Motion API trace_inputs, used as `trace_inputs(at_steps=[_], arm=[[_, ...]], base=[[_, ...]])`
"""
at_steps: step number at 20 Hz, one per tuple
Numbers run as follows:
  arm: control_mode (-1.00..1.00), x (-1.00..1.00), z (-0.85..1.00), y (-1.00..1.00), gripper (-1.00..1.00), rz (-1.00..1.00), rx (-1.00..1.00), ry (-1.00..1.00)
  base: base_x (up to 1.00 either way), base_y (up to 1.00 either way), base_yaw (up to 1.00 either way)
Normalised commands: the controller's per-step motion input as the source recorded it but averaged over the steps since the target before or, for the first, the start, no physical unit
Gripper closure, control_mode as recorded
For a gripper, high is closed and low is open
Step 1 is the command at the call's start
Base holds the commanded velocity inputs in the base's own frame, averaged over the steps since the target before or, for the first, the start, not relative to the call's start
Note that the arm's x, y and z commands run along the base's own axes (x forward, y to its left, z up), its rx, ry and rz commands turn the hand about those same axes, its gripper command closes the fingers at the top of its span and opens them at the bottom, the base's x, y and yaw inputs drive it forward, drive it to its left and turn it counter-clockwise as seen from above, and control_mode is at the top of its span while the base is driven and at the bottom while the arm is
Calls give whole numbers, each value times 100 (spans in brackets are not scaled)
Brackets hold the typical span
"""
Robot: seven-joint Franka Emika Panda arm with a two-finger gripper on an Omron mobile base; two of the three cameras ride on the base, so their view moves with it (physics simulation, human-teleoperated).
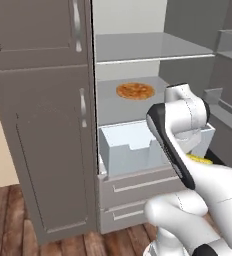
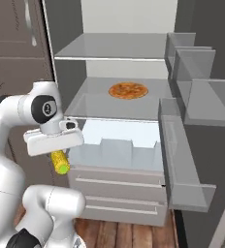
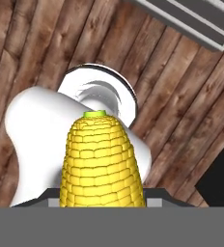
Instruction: Place the corn and lime inside the fridge drawer. Close the drawer after placing the vegetables.
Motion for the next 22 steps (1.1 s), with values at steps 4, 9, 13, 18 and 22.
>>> trace_inputs(at_steps=[4, 9, 13, 18, 22], arm=[[100, 0, 0, 0, 100, 0, 0, 0], [100, 0, 0, 0, 100, 0, 0, 0], [100, 0, 0, 0, 100, 0, 0, 0], [-100, 7, 5, -24, 100, 14, 4, -1], [-100, 86, 0, -25, 100, 32, 0, 0]], base=[[82, -1, 25], [52, -11, 7], [1, -13, 2], [0, -3, 1], [0, 0, 0]])
